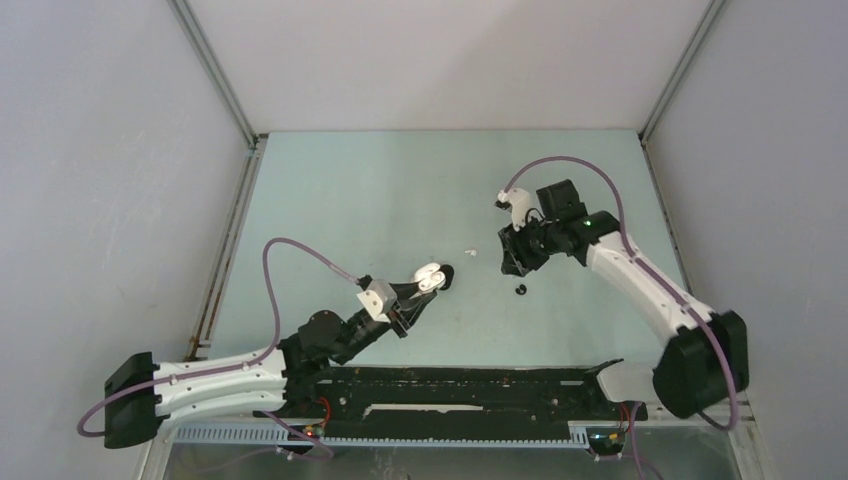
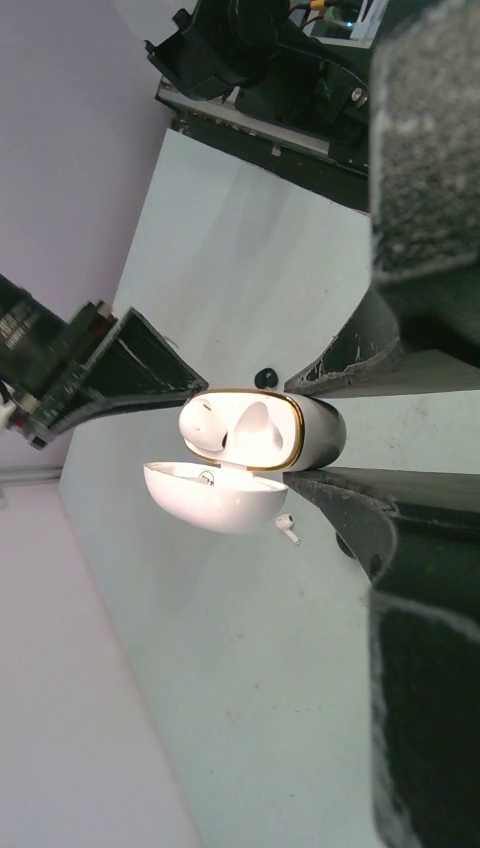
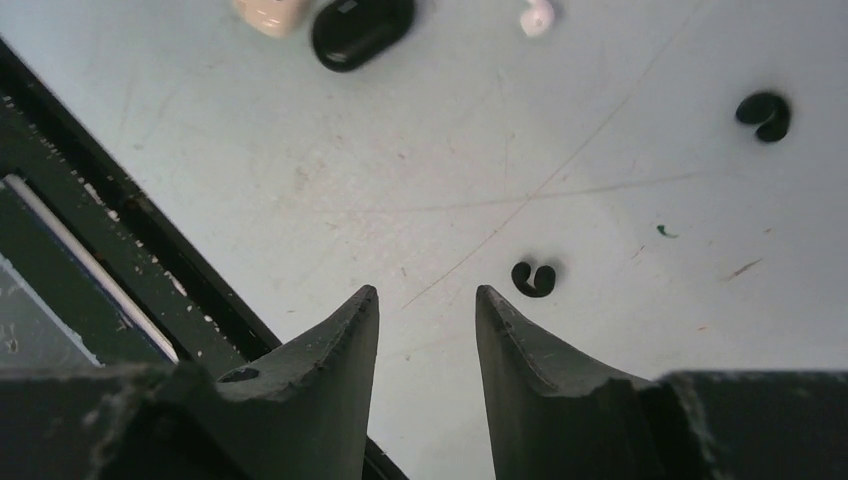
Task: Insert the wireless bluetooth earbuds into the charging case
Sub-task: Pick up the earbud from the center of the board.
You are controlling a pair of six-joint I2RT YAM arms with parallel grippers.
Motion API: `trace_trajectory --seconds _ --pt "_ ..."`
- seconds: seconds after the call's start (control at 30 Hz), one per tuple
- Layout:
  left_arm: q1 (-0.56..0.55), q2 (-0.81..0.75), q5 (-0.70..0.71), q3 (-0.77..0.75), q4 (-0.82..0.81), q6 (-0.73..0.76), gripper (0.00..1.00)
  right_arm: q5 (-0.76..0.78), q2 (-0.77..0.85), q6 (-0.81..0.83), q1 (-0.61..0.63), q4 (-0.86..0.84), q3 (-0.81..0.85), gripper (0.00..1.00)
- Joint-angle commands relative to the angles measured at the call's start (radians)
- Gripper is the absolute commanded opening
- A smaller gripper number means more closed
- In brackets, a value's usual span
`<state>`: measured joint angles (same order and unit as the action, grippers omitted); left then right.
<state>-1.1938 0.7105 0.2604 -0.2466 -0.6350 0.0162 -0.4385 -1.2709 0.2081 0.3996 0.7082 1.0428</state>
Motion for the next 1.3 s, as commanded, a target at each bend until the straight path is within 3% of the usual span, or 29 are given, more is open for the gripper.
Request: trace_trajectory --seconds 0.0,0.23,0.37,0.5,0.9,1.27 --pt "-0.004 -0.027 0.019 -0.041 0.043 -0.021 0.0 0.033 -0.144 -0.105 -0.01 -0.018 0.05 0.43" --pt "-0.006 -0.066 0.041 -0.06 0.105 -0.035 0.0 0.037 -0.41 -0.294 0.025 -0.149 0.151 0.49" --pt "-0.007 -0.065 0.027 -0.08 0.14 -0.033 0.0 0.037 -0.529 -0.358 0.046 -0.174 0.227 0.42" --pt "-0.01 -0.068 0.019 -0.091 0.155 -0.032 0.0 0.094 -0.621 -0.368 0.074 -0.147 0.314 0.44" --pt "-0.013 -0.085 0.023 -0.077 0.158 -0.042 0.0 0.24 -0.719 -0.395 0.096 -0.121 0.411 0.43" --pt "-0.014 -0.083 0.022 -0.076 0.157 -0.046 0.0 0.261 -0.773 -0.394 0.093 -0.102 0.454 0.38"
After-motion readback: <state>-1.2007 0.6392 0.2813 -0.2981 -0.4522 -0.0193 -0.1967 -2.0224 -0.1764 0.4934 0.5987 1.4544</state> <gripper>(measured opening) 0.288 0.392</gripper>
